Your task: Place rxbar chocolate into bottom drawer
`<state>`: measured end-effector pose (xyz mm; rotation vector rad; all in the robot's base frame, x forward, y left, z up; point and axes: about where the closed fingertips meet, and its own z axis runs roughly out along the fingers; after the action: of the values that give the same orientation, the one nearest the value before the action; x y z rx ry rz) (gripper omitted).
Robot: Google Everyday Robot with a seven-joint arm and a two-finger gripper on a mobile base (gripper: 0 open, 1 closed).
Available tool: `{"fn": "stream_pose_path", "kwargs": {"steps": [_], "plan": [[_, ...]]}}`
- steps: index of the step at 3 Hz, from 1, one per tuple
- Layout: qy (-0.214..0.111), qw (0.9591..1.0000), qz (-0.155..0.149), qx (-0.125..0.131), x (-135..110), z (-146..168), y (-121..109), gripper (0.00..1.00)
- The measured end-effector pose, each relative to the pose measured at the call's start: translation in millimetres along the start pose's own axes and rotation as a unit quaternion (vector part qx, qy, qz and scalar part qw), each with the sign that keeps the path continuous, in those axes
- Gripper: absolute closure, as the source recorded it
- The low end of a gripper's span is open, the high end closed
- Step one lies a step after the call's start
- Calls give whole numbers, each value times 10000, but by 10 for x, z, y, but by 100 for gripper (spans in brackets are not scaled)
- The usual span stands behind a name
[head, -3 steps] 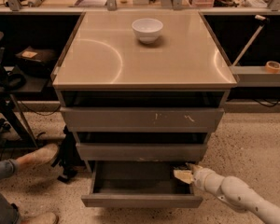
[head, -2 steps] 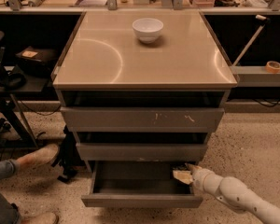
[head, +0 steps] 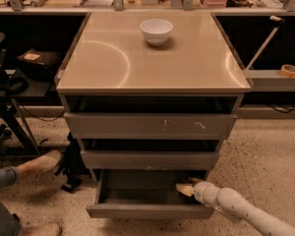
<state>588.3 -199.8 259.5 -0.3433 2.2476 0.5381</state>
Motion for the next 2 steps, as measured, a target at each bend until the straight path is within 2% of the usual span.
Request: {"fn": "stream_pose_path", "kwargs": {"steps": [1,2], "plan": [[-43,10000,48,68,-4,33,-90,100],[-55,9999,-1,137,12,46,-82,100]]}}
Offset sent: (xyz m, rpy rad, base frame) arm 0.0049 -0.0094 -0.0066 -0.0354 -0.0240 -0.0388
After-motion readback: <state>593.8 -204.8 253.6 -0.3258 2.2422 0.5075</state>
